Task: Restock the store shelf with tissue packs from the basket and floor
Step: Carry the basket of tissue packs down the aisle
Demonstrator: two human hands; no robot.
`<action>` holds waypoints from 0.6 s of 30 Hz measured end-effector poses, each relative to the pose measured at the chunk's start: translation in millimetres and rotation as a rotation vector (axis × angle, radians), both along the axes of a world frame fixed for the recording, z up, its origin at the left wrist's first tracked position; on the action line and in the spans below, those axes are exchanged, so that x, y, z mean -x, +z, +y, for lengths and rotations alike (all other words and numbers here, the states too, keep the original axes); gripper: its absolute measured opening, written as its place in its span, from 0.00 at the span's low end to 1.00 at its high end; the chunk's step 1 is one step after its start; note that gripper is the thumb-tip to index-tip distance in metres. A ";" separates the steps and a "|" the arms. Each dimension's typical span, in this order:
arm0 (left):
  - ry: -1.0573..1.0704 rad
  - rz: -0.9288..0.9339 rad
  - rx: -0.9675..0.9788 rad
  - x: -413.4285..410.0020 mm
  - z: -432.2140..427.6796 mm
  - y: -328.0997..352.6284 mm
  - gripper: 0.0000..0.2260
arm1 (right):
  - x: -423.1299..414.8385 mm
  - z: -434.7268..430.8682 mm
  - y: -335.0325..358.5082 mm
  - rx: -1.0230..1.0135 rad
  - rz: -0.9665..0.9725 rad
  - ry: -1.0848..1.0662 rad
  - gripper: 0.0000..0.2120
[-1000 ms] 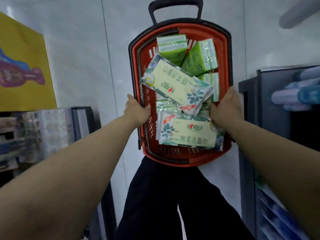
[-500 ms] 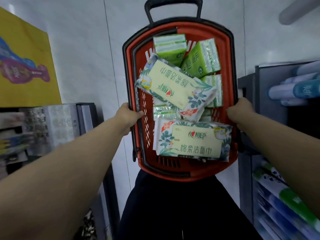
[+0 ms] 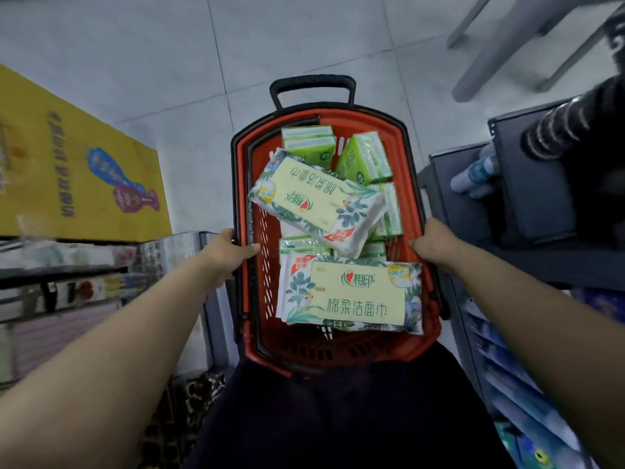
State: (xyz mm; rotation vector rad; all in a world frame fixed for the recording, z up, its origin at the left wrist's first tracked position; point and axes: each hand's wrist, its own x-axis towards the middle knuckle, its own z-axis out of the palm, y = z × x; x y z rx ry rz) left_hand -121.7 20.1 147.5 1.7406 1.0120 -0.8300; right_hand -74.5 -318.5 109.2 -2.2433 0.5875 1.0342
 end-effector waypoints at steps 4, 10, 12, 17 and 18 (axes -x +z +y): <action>-0.073 -0.049 0.068 4.3 -2.6 16.5 0.14 | 44.8 -0.5 21.6 0.057 -0.028 -0.110 0.11; -0.321 -0.082 0.143 12.8 -2.8 22.9 0.17 | 142.2 9.5 42.9 0.152 -0.082 -0.361 0.11; -0.408 -0.079 0.164 24.7 -8.8 27.4 0.19 | 184.7 11.5 46.2 0.172 -0.088 -0.467 0.13; -0.638 -0.109 0.189 58.4 -53.4 48.0 0.16 | 282.7 3.3 72.0 0.172 -0.127 -0.752 0.16; -0.691 -0.120 0.187 66.9 -67.1 54.2 0.15 | 306.6 1.8 78.2 0.175 -0.128 -0.802 0.15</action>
